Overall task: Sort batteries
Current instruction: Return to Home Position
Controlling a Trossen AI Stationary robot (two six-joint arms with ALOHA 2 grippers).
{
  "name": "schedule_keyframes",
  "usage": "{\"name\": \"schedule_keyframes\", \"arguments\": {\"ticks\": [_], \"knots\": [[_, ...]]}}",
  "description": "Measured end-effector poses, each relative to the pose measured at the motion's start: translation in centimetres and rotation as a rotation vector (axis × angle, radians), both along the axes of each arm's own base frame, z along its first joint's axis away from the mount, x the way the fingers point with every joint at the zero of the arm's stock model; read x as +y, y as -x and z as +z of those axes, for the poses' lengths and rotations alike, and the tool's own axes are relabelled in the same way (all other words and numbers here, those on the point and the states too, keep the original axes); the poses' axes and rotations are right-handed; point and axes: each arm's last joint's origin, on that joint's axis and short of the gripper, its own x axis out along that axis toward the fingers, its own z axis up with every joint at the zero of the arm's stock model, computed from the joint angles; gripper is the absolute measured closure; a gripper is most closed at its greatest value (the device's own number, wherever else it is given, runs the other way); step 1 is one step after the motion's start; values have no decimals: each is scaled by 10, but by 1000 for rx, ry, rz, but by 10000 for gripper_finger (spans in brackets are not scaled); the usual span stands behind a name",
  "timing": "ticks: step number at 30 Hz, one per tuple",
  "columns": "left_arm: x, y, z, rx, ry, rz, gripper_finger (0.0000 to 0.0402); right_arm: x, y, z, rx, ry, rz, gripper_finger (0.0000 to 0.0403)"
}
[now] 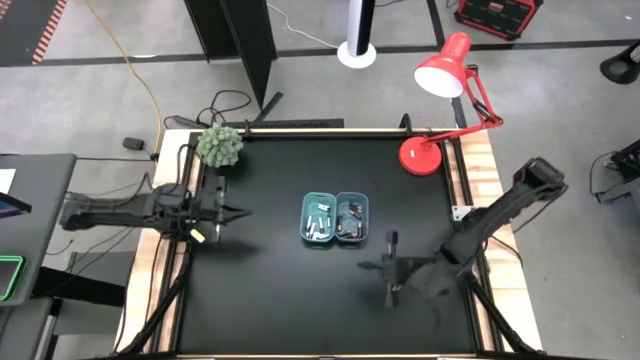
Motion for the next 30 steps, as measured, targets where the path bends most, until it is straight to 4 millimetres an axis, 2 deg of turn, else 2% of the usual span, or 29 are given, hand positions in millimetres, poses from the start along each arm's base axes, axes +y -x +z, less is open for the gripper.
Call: {"name": "schedule_keyframes", "arguments": {"ticks": [2, 4, 8, 11, 16, 19, 26, 30], "knots": [[0, 11, -11, -34, 2, 15, 401, -14, 6, 9, -58, 3, 20, 402], [1, 19, -19, -65, 3, 26, 401, -33, 12, 10, -100, -22, 66, 402], [2, 24, -35, -17, -8, 91, 401, -77, 29, -13, -167, -87, 80, 402], [2, 22, -37, 17, -18, 92, 401, -98, 50, -32, -227, -114, 48, 402], [3, 24, -37, 14, -47, 93, 401, -114, 91, -60, -318, -89, 37, 403], [3, 24, -38, 17, -49, 95, 401, -122, 107, -72, -339, -85, 7, 403], [3, 24, -37, 5, -53, 96, 401, -129, 121, -70, -319, -71, -8, 403], [3, 18, -47, -46, -47, 93, 401, -134, 128, -63, -368, -10, -42, 403]]}}
